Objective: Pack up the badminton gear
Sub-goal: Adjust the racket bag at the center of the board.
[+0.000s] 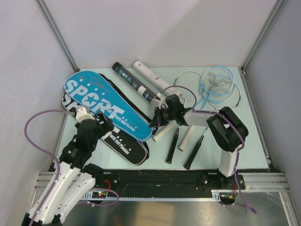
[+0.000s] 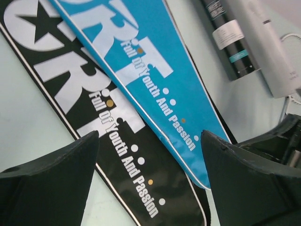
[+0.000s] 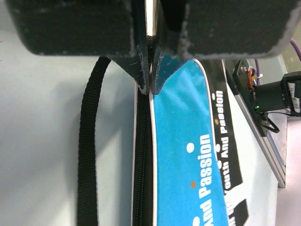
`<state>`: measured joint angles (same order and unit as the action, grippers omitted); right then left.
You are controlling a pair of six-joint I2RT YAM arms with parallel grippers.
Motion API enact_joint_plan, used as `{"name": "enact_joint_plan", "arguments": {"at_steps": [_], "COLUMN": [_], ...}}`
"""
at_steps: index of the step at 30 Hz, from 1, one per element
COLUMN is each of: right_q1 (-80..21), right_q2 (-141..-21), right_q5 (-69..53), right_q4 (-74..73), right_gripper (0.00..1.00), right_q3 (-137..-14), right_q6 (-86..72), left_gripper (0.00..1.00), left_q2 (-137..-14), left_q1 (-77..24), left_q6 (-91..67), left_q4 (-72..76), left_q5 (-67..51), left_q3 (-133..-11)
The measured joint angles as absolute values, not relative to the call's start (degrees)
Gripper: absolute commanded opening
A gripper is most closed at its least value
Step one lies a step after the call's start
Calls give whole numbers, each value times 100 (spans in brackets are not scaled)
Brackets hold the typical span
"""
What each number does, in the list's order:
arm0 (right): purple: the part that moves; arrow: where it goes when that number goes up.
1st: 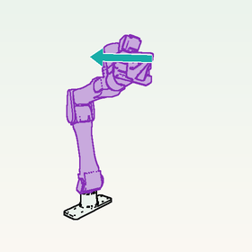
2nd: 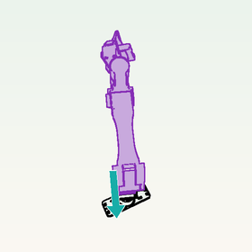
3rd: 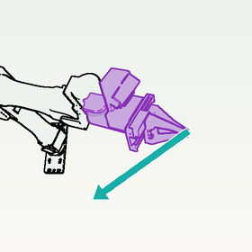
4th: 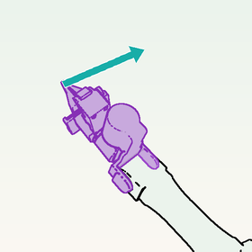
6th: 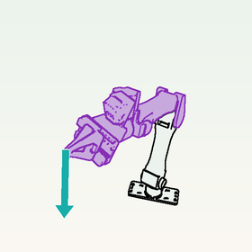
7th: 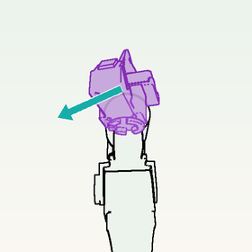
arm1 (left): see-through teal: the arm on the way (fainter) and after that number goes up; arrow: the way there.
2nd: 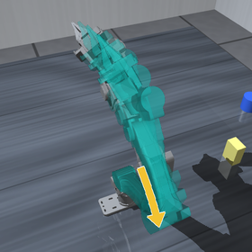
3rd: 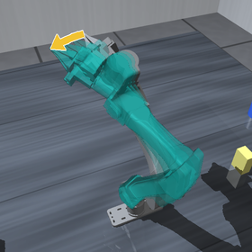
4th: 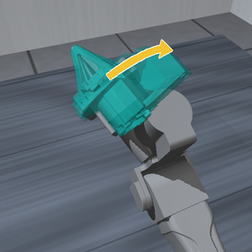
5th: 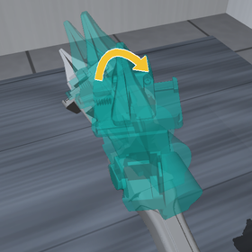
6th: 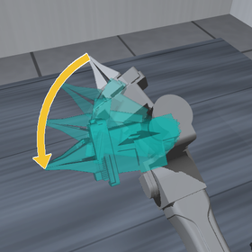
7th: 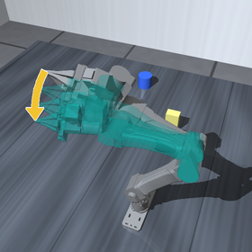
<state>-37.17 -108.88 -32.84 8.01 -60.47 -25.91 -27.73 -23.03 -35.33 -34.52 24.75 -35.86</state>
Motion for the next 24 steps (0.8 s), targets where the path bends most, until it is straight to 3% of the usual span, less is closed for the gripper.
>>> {"name": "enact_joint_plan", "arguments": {"at_steps": [10,24], "right_q1": [-4523,-5524], "right_q2": [-9959,-8921], "right_q5": [-2644,-1426], "right_q4": [989,729], "right_gripper": [0,0], "right_q3": [-5802,-5610], "right_q6": [-2821,-2084], "left_gripper": [83,81], "left_q2": [-4753,-6556], "left_q1": [-2303,-2303], "left_q6": [-4954,-5011], "left_q4": [-3704,-3662], "left_q5": [2499,2049], "left_q3": [-4412,-5041]}}
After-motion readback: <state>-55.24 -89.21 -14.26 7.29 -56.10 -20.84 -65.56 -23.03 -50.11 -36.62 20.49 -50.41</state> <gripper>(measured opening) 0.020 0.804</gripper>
